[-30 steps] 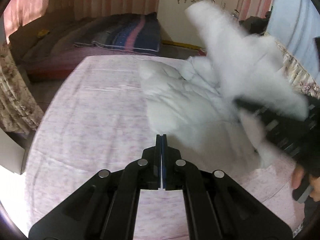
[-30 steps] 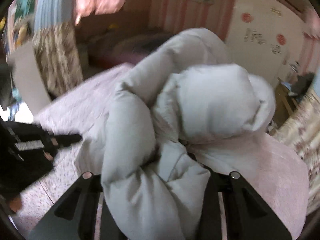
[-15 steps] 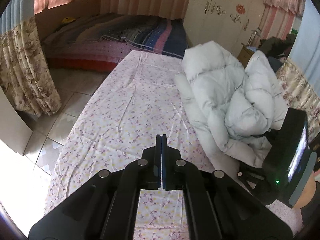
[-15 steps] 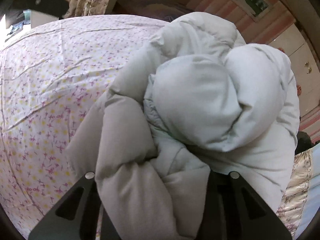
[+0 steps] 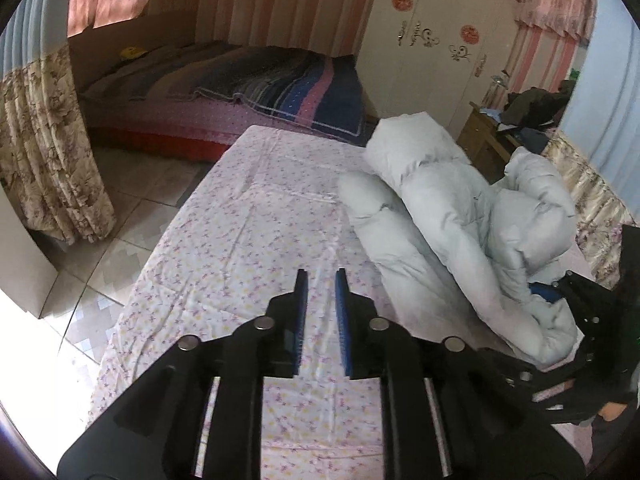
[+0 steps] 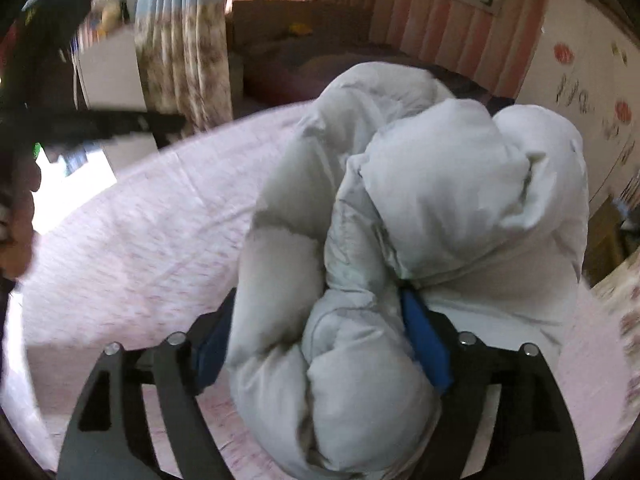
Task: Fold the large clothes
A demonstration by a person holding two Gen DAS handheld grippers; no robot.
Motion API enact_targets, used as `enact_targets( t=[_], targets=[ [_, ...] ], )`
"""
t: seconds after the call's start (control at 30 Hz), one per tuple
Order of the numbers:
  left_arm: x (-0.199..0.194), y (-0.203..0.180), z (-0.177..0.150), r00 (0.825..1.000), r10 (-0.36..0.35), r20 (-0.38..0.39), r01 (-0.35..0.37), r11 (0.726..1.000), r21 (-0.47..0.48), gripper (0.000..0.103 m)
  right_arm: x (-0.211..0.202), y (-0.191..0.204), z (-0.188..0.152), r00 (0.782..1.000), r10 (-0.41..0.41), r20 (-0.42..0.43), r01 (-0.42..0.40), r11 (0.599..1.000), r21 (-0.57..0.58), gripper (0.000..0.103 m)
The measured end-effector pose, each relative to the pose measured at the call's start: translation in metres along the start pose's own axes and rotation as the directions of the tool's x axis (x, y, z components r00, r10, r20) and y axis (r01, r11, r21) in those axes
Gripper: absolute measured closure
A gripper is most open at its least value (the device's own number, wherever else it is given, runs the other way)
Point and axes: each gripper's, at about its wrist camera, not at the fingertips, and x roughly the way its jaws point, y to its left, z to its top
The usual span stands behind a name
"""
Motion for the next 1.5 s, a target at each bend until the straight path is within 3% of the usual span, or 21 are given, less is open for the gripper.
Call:
enact_targets(
  t=[0.17,0.3,0.5,0.57,0.63,0.7,0.73,0.77,0.9,0.97,1.07,1.13,1.23,1.37,1.5],
  targets=[
    [-0.003,-0.018,0.003,1.000,-0.022,0.012,0.021,0.999,0.034,0.080,-0.029,-0.031,-0.016,0.994,0.081,0.069,-0.088,0.992,0.093,0.022],
    [-0.005,-0.029,0.003,0.999,-0.041,0.013,0.040,0.998,0.046,0.080,-0.042,-0.046,-0.004,0.988,0.086,0.131,-0.102,0.987,0.122,0.022],
    [-0.011,-0.051,0.002,0.998,-0.053,0.023,0.050,0.995,0.091,0.073,-0.103,-0.099,-0.017,0.966,0.040,0.257,-0.103,0.967,0.234,0.022],
    [-0.012,-0.062,0.002,0.998,-0.058,0.024,0.055,0.992,0.111,0.071,-0.113,-0.143,-0.028,0.954,0.023,0.299,-0.136,0.922,0.362,0.022],
    [-0.010,-0.073,0.003,0.998,-0.064,0.017,0.061,0.989,0.132,0.071,-0.100,-0.193,-0.045,0.954,-0.001,0.298,-0.159,0.845,0.511,0.022],
    [-0.007,-0.083,0.005,0.998,-0.067,0.009,0.065,0.987,0.144,0.071,-0.067,-0.219,-0.056,0.965,0.033,0.262,-0.186,0.788,0.587,0.035],
    [-0.006,-0.087,0.005,0.998,-0.067,0.006,0.066,0.987,0.148,0.071,-0.042,-0.233,-0.062,0.971,0.066,0.229,-0.199,0.755,0.625,0.054],
    [-0.005,-0.093,0.007,0.998,-0.069,0.001,0.068,0.986,0.154,0.071,-0.024,-0.242,-0.068,0.971,0.097,0.217,-0.219,0.723,0.655,0.064],
    [-0.010,-0.108,0.012,0.996,-0.093,-0.001,0.092,0.981,0.171,0.071,0.015,-0.244,-0.073,0.938,0.221,0.268,-0.346,0.658,0.668,0.070],
    [-0.011,-0.115,0.015,0.996,-0.094,0.000,0.093,0.979,0.181,0.070,0.025,-0.225,-0.060,0.927,0.265,0.265,-0.374,0.693,0.616,0.070],
    [-0.007,-0.118,0.017,0.997,-0.074,0.000,0.073,0.980,0.184,0.052,0.027,-0.192,-0.033,0.921,0.300,0.247,-0.387,0.776,0.499,0.070],
    [-0.002,-0.115,0.016,0.999,-0.048,-0.005,0.049,0.983,0.174,0.050,0.030,-0.174,-0.019,0.931,0.297,0.213,-0.363,0.822,0.439,0.070],
    [0.017,-0.100,0.015,0.996,-0.068,-0.060,0.075,0.991,0.114,0.044,0.041,-0.156,-0.002,0.947,0.280,0.156,-0.319,0.871,0.372,0.070],
    [0.048,-0.090,0.007,0.973,-0.164,-0.161,0.169,0.985,0.023,0.053,0.040,-0.140,0.010,0.960,0.244,0.133,-0.275,0.904,0.327,0.069],
    [0.056,-0.096,0.005,0.950,-0.257,-0.177,0.260,0.966,-0.007,0.059,0.030,-0.137,0.024,0.968,0.218,0.123,-0.245,0.924,0.294,0.069]
  ],
)
